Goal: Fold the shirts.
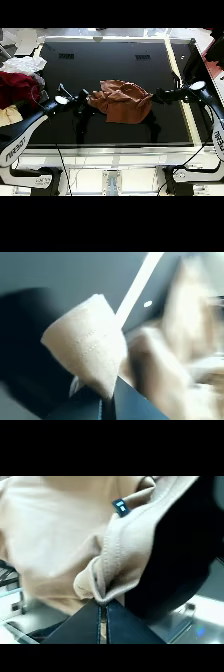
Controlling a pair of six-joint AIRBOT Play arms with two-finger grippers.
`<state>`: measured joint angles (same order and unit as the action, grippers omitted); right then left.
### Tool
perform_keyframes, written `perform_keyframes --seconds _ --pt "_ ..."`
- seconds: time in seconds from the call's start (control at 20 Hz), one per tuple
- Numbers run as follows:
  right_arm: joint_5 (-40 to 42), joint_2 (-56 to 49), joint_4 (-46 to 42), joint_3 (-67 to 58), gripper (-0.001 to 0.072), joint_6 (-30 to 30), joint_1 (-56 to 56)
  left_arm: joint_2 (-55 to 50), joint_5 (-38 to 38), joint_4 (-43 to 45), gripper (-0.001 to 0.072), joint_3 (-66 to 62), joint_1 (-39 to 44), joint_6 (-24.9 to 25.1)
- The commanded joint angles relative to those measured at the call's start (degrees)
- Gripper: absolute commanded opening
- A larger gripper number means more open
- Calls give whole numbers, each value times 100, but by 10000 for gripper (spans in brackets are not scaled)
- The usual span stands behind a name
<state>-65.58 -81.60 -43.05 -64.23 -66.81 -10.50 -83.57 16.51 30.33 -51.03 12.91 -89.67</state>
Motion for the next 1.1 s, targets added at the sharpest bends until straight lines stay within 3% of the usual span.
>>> perform_keyframes --seconds 0.0,0.1,0.25,0.35,0.5,0.65,0.8,1.05 --pt "-210 903 -350 -341 13 92 -24 1043 15 50 15 -142 -179 898" --pt "-490 1818 -623 -649 13 22 -188 2299 476 529 15 -140 -448 1196" --pt "-866 3311 -791 -1115 12 -190 -662 4334 800 1681 14 -142 -841 1150" --pt "-835 4221 -868 -1589 11 -299 -988 5578 758 1941 12 -151 -1182 1040" --pt "-262 4769 -1034 -2616 8 -306 -1165 6266 962 2094 10 -459 -1604 1040" --pt "-317 4199 -925 -3032 8 -496 -1165 5342 2022 2529 10 -1104 -1646 1038" --pt "-1080 2940 -879 -2789 10 -728 -1158 3790 2964 2636 11 -1281 -1646 1038" --pt "-911 841 -826 -2146 12 -708 -822 1117 3112 2671 11 -1283 -1543 997"
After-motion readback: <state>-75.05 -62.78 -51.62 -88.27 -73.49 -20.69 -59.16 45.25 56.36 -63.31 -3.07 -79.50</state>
